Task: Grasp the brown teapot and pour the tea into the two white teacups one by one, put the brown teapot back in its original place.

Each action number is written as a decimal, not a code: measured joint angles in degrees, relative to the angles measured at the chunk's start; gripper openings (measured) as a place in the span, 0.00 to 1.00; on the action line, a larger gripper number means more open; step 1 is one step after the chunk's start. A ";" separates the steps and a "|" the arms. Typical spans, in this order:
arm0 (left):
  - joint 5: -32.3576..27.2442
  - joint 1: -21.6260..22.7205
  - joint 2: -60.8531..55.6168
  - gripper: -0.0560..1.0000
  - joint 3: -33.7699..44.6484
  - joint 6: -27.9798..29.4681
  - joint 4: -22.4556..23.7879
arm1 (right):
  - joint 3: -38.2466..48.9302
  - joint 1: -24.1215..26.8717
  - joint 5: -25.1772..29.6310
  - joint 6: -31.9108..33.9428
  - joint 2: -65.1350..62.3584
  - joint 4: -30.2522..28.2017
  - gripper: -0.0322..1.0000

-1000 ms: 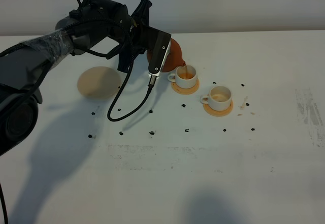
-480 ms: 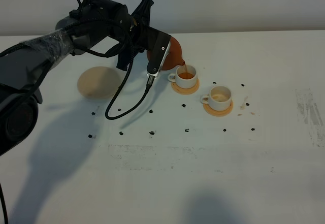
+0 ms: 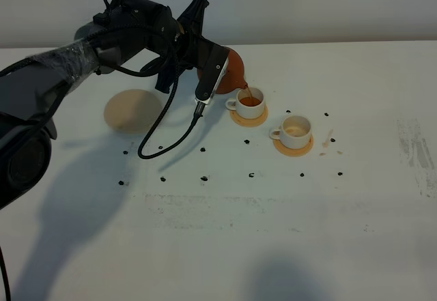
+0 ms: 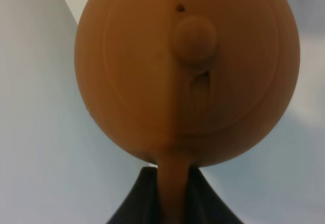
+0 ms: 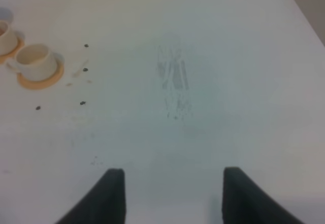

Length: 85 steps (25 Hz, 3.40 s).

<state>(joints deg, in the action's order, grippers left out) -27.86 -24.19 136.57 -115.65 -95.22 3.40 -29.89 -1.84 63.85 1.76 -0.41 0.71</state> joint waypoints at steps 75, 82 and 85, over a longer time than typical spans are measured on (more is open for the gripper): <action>0.24 0.71 0.00 0.13 0.00 -3.69 -7.37 | 0.00 0.00 0.00 0.00 0.00 0.00 0.44; -3.09 2.35 -0.56 0.13 0.00 2.47 -7.37 | 0.00 0.00 0.00 0.00 0.00 0.00 0.44; -5.19 3.25 -1.73 0.13 0.00 8.10 -7.37 | 0.00 0.00 0.00 0.00 0.00 0.00 0.44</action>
<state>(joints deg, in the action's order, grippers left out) -33.06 -20.94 134.84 -115.65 -87.12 -3.97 -29.89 -1.84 63.85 1.76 -0.41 0.71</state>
